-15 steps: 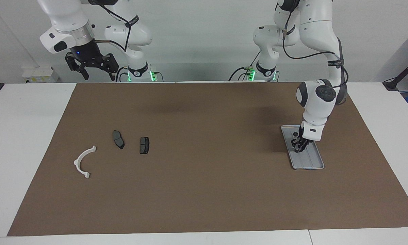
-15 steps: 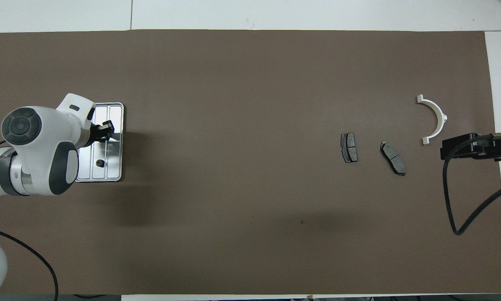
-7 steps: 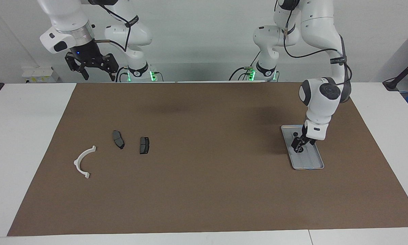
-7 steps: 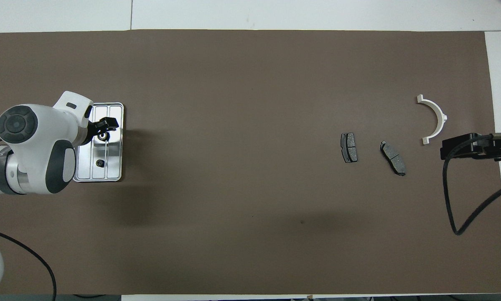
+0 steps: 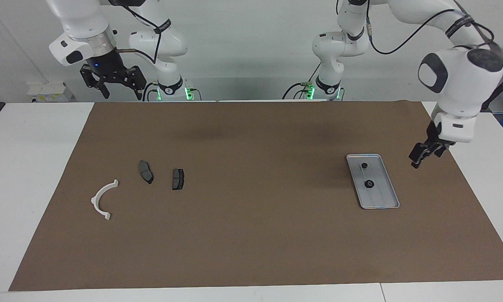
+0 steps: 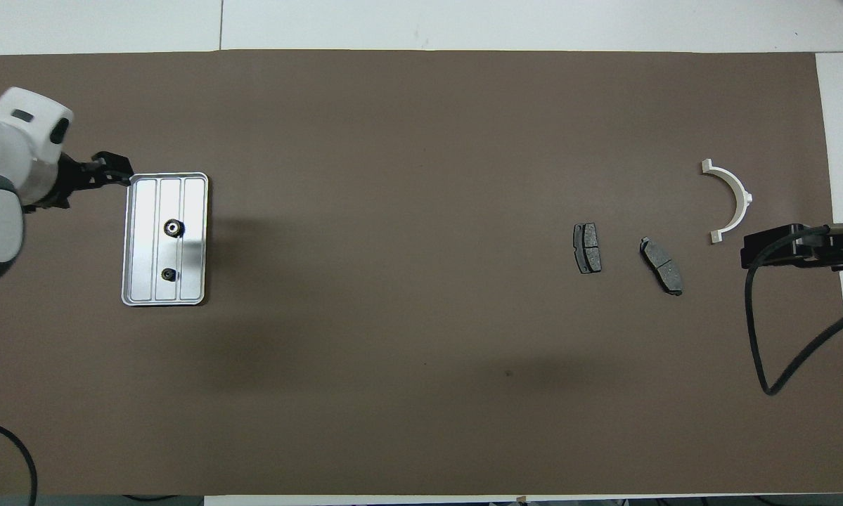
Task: Pick bearing gear from pile to tray
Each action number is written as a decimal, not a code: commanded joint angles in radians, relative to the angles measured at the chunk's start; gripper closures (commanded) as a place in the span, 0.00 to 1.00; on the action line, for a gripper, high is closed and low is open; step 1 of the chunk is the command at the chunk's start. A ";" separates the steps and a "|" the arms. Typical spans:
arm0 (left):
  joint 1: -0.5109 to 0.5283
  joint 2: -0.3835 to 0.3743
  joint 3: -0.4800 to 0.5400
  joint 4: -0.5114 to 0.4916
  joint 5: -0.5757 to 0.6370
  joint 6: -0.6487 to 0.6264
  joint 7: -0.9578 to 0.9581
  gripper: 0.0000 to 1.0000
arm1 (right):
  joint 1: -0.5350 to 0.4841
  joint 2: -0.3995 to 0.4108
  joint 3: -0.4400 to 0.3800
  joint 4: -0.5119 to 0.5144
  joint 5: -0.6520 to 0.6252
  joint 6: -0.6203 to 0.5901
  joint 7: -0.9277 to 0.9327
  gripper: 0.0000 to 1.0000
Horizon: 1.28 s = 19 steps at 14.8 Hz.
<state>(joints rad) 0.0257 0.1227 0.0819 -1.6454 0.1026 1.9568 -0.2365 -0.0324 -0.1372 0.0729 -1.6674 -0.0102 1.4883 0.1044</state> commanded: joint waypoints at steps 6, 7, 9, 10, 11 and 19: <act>-0.015 -0.248 -0.027 -0.083 -0.032 -0.314 0.109 0.00 | -0.012 -0.012 0.004 -0.005 0.024 0.013 -0.009 0.00; -0.026 -0.262 -0.028 -0.114 -0.034 -0.297 0.109 0.00 | -0.014 -0.013 0.005 -0.005 0.024 0.013 -0.009 0.00; -0.035 -0.264 -0.028 -0.108 -0.082 -0.295 0.114 0.00 | -0.014 -0.013 0.004 -0.005 0.024 0.013 -0.009 0.00; -0.036 -0.265 -0.028 -0.108 -0.092 -0.295 0.117 0.00 | -0.014 -0.012 0.004 -0.005 0.024 0.013 -0.009 0.00; -0.042 -0.265 -0.030 -0.108 -0.092 -0.295 0.118 0.00 | -0.014 -0.013 0.004 -0.005 0.024 0.013 -0.009 0.00; -0.046 -0.268 -0.028 -0.091 -0.101 -0.357 0.141 0.00 | -0.014 -0.013 0.004 -0.005 0.024 0.013 -0.009 0.00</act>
<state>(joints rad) -0.0113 -0.1204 0.0421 -1.7215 0.0198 1.6264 -0.1137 -0.0324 -0.1372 0.0729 -1.6646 -0.0102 1.4883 0.1044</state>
